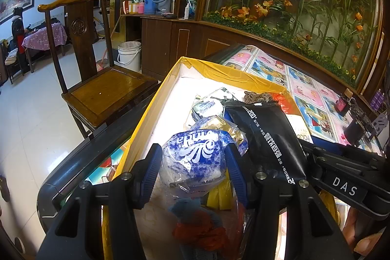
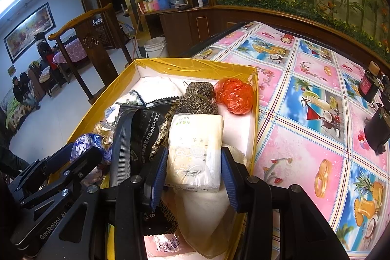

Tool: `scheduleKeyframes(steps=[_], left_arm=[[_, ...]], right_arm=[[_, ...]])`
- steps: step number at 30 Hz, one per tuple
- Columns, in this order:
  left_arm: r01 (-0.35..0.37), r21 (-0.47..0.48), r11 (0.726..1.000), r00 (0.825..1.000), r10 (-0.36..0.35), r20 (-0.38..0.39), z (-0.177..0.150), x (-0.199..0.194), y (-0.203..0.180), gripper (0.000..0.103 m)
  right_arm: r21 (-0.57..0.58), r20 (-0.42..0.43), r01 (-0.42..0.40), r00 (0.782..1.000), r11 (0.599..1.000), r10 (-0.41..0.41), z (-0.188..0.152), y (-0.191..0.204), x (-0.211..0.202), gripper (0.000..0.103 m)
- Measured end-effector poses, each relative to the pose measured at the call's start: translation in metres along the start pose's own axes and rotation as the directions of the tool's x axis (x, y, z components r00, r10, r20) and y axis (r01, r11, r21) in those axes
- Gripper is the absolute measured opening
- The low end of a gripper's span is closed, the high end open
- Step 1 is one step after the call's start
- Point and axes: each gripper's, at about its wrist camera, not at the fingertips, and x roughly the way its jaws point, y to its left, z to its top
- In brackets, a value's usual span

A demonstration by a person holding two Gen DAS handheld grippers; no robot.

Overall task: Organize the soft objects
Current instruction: 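Lower the Vinda pack into the tray and open the left tool while the right tool releases the Face pack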

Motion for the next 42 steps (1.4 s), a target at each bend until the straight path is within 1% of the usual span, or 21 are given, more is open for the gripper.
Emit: scheduleKeyframes(steps=[5, 12, 15, 17, 18, 20, 22, 24, 26, 31, 35, 37, 40, 42], left_arm=[[-0.003, 0.004, 1.000, 1.000, 0.003, -0.007, 0.000, 0.001, 0.001, 0.053], [-0.018, 0.019, 1.000, 1.000, 0.019, -0.011, -0.004, 0.001, 0.003, 0.055], [-0.027, 0.020, 0.999, 1.000, 0.028, -0.012, -0.004, 0.001, 0.003, 0.057], [-0.032, 0.020, 0.999, 0.999, 0.033, -0.012, -0.004, 0.000, 0.004, 0.062], [-0.032, 0.023, 0.999, 0.999, 0.033, -0.014, -0.004, 0.000, 0.003, 0.063], [-0.039, 0.030, 0.999, 0.999, 0.039, -0.015, -0.004, -0.001, 0.003, 0.063], [-0.047, 0.034, 0.998, 0.999, 0.047, -0.011, -0.005, -0.003, 0.002, 0.065], [-0.056, 0.038, 0.998, 0.998, 0.056, -0.006, -0.004, -0.004, 0.001, 0.068], [-0.067, 0.044, 0.997, 0.998, 0.067, 0.006, -0.004, -0.006, -0.003, 0.073], [-0.103, 0.063, 0.993, 0.994, 0.101, 0.041, -0.007, -0.014, -0.006, 0.076], [-0.127, 0.070, 0.989, 0.990, 0.122, 0.067, -0.007, -0.019, -0.009, 0.080], [-0.136, 0.075, 0.988, 0.988, 0.130, 0.077, -0.005, -0.020, -0.013, 0.082], [-0.153, 0.085, 0.985, 0.985, 0.145, 0.093, -0.006, -0.023, -0.016, 0.084], [-0.165, 0.090, 0.982, 0.982, 0.155, 0.103, -0.007, -0.025, -0.018, 0.085]], right_arm=[[0.005, -0.010, -0.006, 1.000, 1.000, 0.006, 0.000, 0.000, 0.001, 0.048], [0.011, -0.002, -0.016, 1.000, 1.000, 0.016, -0.001, 0.000, -0.004, 0.049], [0.013, 0.006, -0.024, 1.000, 1.000, 0.024, 0.000, 0.000, -0.009, 0.049], [0.008, 0.014, -0.030, 0.999, 1.000, 0.029, 0.000, 0.000, -0.012, 0.051], [0.006, 0.020, -0.032, 0.999, 0.999, 0.032, 0.000, 0.000, -0.014, 0.051], [0.010, 0.027, -0.044, 0.999, 0.999, 0.044, 0.000, -0.001, -0.018, 0.057], [0.019, 0.031, -0.049, 0.998, 0.999, 0.048, -0.001, -0.003, -0.021, 0.060], [0.026, 0.037, -0.055, 0.998, 0.998, 0.054, -0.002, -0.006, -0.025, 0.060], [0.034, 0.051, -0.062, 0.997, 0.997, 0.060, -0.003, -0.008, -0.030, 0.060], [0.038, 0.091, -0.067, 0.994, 0.997, 0.063, -0.006, -0.013, -0.046, 0.060], [0.038, 0.110, -0.062, 0.992, 0.997, 0.057, -0.011, -0.016, -0.055, 0.071], [0.037, 0.118, -0.062, 0.991, 0.997, 0.057, -0.013, -0.017, -0.060, 0.072], [0.039, 0.131, -0.061, 0.990, 0.997, 0.055, -0.016, -0.019, -0.065, 0.079], [0.040, 0.139, -0.057, 0.989, 0.998, 0.051, -0.018, -0.021, -0.069, 0.082]])
